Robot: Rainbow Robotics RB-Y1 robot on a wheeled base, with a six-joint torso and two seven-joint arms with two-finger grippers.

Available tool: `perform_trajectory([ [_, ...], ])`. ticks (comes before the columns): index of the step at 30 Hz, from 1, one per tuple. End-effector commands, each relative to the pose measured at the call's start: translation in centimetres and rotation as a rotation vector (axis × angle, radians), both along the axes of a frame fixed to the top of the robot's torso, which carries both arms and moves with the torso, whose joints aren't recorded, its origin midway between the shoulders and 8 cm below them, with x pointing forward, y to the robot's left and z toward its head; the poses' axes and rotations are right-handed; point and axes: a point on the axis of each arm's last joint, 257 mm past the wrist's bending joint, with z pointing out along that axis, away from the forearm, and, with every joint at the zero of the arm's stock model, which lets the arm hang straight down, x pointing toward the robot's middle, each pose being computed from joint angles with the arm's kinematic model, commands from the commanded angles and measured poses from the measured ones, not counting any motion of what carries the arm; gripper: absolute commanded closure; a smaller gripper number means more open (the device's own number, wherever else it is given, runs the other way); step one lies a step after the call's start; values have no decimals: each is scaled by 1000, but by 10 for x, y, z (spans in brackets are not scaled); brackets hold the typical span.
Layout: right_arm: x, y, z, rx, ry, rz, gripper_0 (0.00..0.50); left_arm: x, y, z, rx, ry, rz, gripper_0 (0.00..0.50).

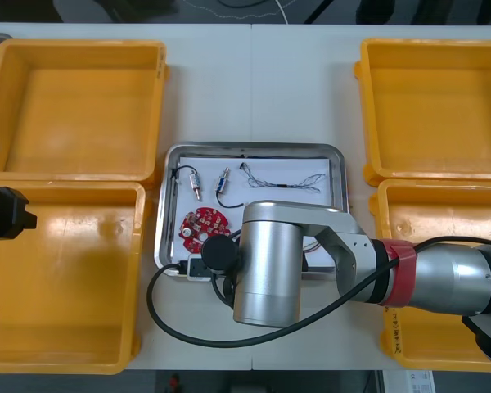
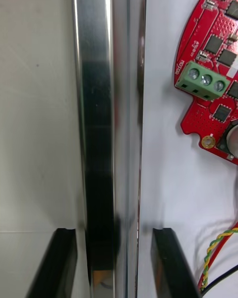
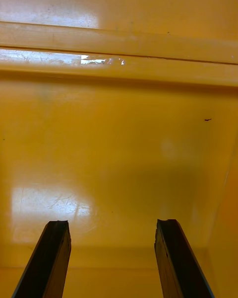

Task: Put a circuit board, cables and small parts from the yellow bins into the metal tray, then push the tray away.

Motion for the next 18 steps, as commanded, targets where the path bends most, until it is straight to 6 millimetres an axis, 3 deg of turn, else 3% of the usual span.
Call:
perform_trajectory([
  [1,-1,23,13,16,-32,66,495,-7,9,6,61,0,-36,0],
  [7,6,23,19,11,-56,70,500,-7,9,6,61,0,-36,0],
  [18,39,15,37,18,-140,59,500,-7,9,6,61,0,-36,0],
])
